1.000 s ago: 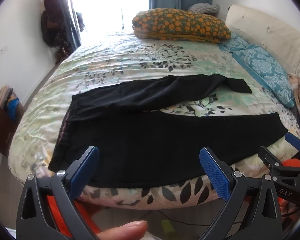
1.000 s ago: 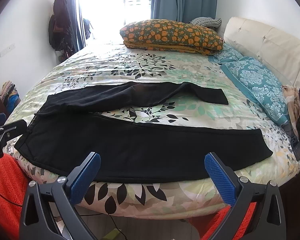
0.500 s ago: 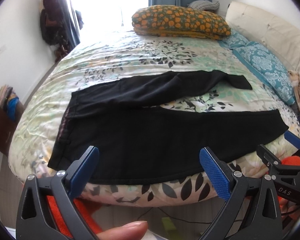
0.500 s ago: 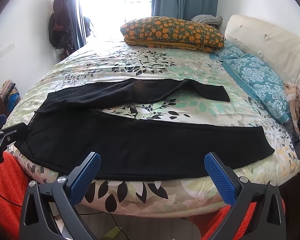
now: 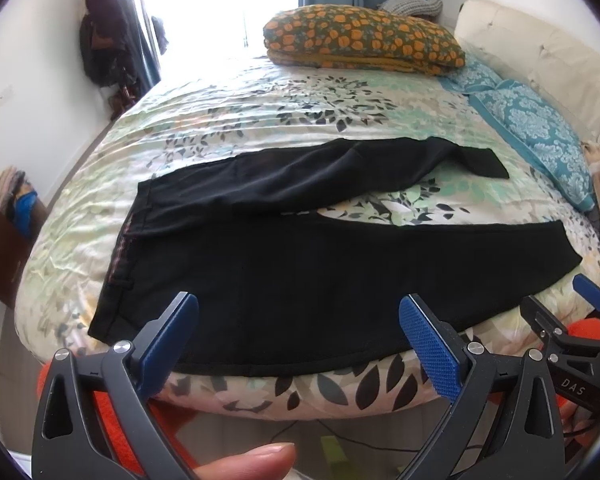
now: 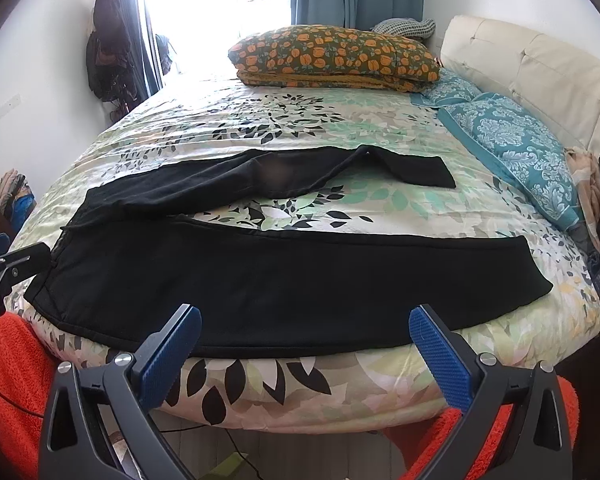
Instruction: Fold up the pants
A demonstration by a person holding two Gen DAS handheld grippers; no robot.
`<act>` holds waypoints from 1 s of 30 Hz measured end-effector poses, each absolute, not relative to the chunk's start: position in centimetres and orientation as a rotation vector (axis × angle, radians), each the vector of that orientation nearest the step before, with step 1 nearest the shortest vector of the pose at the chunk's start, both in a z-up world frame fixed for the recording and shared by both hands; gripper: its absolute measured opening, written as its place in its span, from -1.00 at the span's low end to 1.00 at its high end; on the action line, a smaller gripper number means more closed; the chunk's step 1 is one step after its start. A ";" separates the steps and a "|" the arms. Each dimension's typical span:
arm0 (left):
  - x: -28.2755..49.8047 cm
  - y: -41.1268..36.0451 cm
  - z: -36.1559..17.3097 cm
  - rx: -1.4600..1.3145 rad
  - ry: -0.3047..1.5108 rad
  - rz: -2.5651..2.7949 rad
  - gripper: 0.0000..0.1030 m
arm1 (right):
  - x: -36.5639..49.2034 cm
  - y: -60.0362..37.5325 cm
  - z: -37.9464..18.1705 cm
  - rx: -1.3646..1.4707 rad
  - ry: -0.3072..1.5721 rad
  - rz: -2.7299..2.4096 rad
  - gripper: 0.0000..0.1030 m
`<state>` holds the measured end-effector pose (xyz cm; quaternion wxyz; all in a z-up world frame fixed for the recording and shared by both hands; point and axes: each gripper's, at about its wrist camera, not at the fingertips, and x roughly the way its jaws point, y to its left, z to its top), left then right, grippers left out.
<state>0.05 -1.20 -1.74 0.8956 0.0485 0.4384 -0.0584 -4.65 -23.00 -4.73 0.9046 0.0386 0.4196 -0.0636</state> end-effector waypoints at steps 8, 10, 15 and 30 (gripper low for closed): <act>1.6 -2.4 -2.9 0.112 0.940 -0.137 0.97 | -3.6 -24.9 -5.4 0.101 0.889 -0.175 1.00; 2.1 -2.6 -3.0 0.107 0.943 -0.135 0.97 | -3.3 -25.2 -5.6 0.105 0.894 -0.183 1.00; 3.1 -3.3 -3.4 0.132 0.947 -0.120 0.97 | -2.6 -26.2 -5.7 0.107 0.893 -0.199 1.00; 3.9 -3.5 -5.5 0.164 1.001 -0.092 0.97 | -1.4 -28.8 -7.4 0.101 0.937 -0.277 1.00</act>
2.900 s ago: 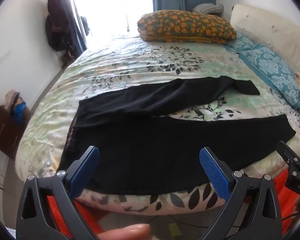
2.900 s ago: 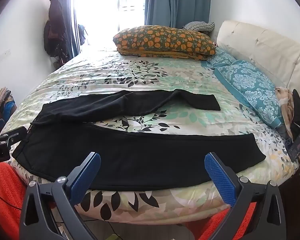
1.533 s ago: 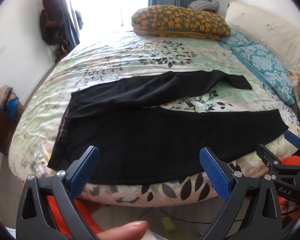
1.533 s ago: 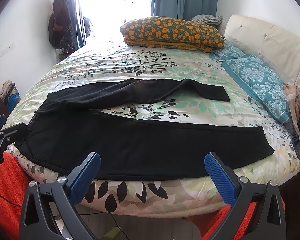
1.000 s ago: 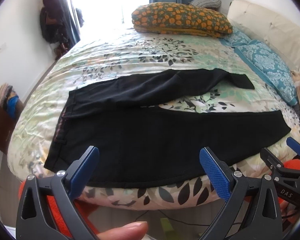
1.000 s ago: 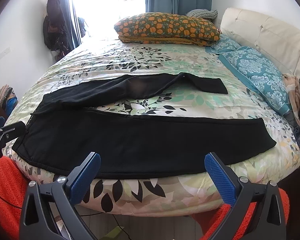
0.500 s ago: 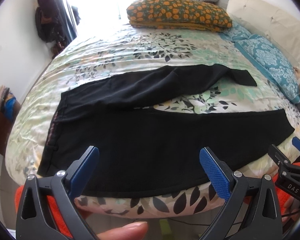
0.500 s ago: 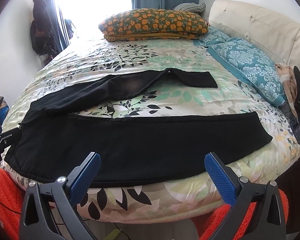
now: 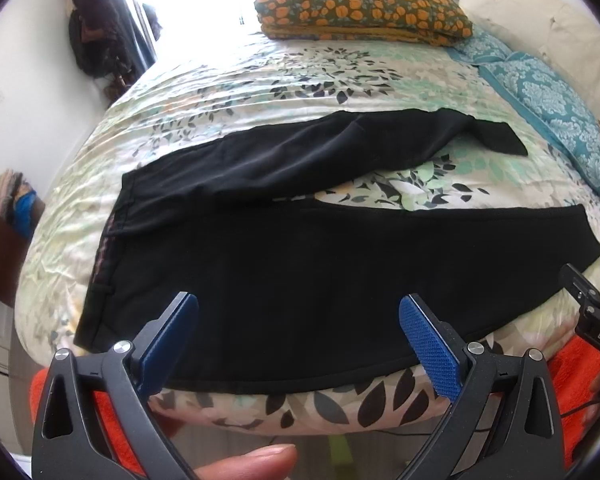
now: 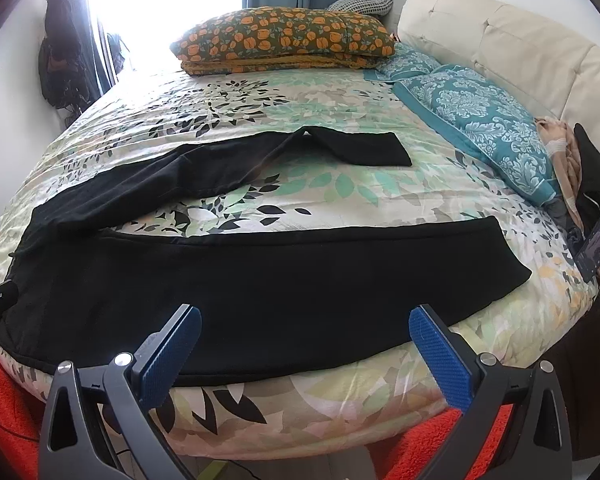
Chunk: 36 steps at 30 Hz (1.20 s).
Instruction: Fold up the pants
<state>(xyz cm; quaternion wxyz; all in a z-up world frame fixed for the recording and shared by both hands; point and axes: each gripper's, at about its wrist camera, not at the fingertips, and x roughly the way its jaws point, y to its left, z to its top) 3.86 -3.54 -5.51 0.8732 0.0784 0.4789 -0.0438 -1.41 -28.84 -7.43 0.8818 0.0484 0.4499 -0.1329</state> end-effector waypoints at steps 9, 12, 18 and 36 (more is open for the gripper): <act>4.5 -3.9 -6.4 0.175 1.016 -0.078 0.97 | 0.2 -31.4 -8.5 0.126 0.919 -0.241 1.00; 5.1 -4.3 -7.0 0.185 1.025 -0.073 0.96 | 2.5 -34.8 -8.5 0.143 0.887 -0.266 1.00; 6.3 -4.8 -8.3 0.188 1.051 -0.069 0.96 | 7.9 -42.6 -8.9 0.308 0.834 -0.260 1.00; 8.1 -4.8 -11.5 0.228 1.135 -0.010 0.96 | 30.8 -59.2 -19.1 0.202 0.974 -0.460 -0.90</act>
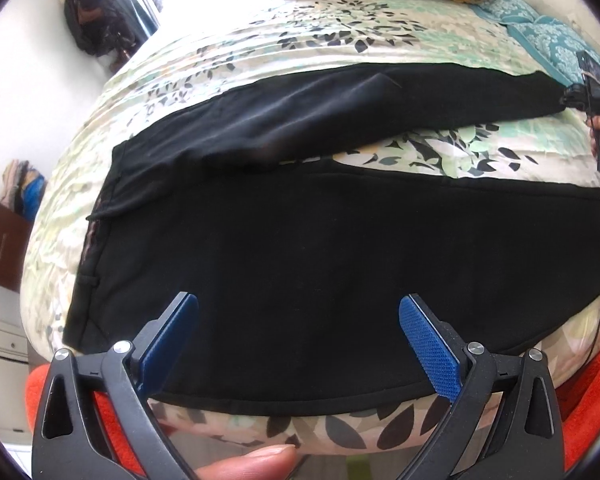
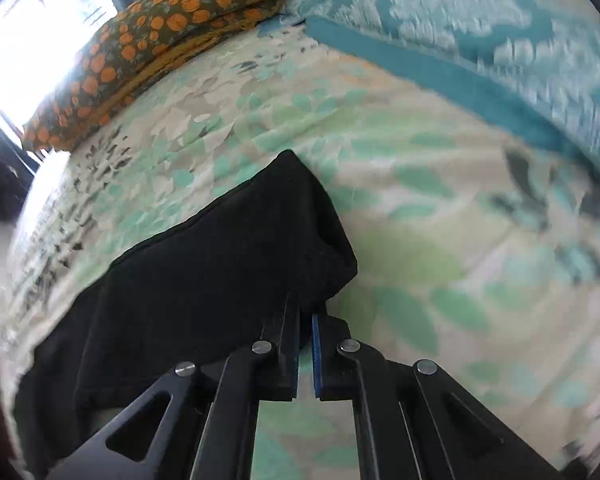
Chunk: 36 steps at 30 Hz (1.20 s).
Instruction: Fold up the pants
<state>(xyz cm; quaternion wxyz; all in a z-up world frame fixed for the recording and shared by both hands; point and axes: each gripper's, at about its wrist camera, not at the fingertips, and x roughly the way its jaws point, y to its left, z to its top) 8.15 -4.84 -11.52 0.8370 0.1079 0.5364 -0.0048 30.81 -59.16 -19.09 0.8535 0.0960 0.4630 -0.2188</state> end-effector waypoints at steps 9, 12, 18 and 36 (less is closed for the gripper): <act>7.7 -6.0 -12.1 0.256 1.148 -0.048 0.96 | 32.3 -58.5 -20.1 0.093 1.017 -0.449 0.86; 8.0 -5.7 -11.9 0.249 1.114 -0.044 0.96 | 28.2 -56.6 -18.3 0.123 0.945 -0.490 0.93; 11.0 -4.7 -13.8 0.286 0.993 0.020 0.97 | 16.3 -46.2 -14.4 0.223 0.935 -0.297 0.94; 5.7 -0.9 -19.6 0.276 1.077 -0.105 0.99 | -0.2 -32.7 -21.3 0.214 1.191 -0.123 1.00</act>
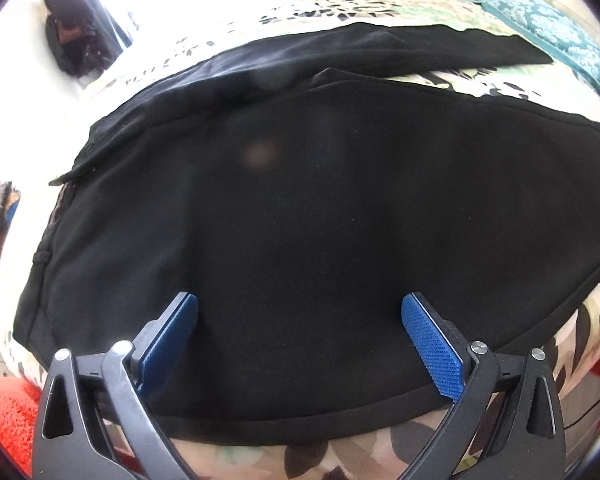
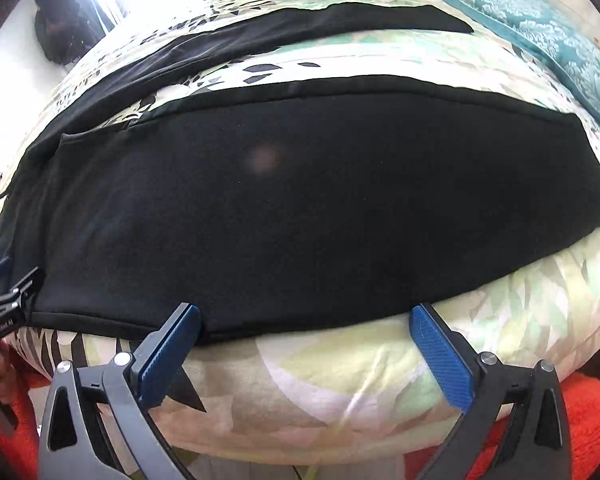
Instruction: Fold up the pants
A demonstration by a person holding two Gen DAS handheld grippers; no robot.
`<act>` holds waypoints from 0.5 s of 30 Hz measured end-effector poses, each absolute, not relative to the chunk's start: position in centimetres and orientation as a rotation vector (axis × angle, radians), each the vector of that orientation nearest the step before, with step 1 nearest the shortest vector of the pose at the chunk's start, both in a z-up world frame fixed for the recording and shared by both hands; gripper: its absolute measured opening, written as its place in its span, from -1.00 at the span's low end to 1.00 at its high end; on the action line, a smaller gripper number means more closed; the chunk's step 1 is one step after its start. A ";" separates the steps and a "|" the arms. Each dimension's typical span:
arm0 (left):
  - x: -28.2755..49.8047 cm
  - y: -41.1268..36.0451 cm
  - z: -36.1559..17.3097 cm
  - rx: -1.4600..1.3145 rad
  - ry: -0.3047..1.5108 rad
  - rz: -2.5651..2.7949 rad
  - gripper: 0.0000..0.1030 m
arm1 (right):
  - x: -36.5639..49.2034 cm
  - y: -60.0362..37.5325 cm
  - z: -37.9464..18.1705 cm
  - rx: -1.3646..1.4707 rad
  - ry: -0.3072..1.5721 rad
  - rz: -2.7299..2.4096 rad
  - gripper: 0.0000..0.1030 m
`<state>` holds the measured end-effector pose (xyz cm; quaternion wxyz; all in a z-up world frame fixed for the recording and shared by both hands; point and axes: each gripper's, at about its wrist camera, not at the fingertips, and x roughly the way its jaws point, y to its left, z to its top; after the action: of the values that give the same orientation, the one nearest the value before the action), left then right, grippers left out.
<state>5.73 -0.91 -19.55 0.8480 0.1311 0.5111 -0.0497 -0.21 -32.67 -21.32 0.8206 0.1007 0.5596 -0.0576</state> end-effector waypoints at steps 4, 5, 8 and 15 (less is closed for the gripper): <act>7.3 0.5 -17.1 0.212 1.065 -0.063 0.96 | -1.0 -32.4 -19.2 0.204 1.111 -0.160 1.00; 8.3 1.1 -16.2 0.203 1.037 -0.058 0.96 | -1.2 -32.2 -18.7 0.188 1.084 -0.163 1.00; 13.0 3.4 -13.6 0.196 0.955 0.016 0.96 | -1.5 -31.7 -17.8 0.146 1.036 -0.167 1.00; 27.3 9.7 -14.0 0.064 1.029 0.137 0.96 | 0.0 -30.1 -18.1 0.074 1.046 -0.133 1.00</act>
<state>27.25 9.70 -13.96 0.8678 0.0303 0.4916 0.0652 0.03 -30.08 -18.13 0.8637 0.0355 0.4988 -0.0635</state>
